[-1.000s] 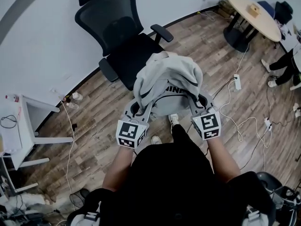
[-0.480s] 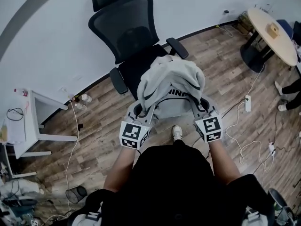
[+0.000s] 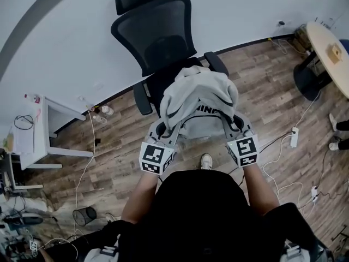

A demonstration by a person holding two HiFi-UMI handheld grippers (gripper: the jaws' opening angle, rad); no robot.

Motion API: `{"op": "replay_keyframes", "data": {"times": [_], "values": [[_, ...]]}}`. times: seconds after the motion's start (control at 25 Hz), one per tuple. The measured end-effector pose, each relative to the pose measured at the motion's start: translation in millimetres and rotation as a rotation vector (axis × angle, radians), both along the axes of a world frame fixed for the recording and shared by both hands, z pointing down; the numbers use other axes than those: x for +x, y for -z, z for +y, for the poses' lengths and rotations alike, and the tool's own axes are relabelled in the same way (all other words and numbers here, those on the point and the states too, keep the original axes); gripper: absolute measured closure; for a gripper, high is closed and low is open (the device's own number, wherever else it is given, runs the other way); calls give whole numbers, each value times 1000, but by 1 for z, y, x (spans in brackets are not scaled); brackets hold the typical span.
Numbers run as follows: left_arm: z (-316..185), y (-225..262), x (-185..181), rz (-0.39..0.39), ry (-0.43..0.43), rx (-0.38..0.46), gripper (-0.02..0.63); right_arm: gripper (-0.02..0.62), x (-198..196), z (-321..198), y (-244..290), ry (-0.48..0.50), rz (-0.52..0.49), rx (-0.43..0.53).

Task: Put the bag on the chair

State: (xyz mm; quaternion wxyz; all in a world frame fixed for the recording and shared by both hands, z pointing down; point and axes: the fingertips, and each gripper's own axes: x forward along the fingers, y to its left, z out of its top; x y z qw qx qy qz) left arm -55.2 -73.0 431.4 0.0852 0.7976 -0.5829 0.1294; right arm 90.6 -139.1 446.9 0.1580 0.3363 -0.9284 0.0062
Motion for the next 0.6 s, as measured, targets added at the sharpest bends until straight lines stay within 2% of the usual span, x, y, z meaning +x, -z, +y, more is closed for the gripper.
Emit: {"op": "replay_keyframes", "data": {"times": [0.32, 0.6], "values": [[-21, -5, 13, -11, 72, -16, 514, 541, 7, -34, -7, 77, -17, -31], [-38, -7, 18, -16, 94, -19, 514, 540, 13, -52, -8, 101, -31, -35]]}}
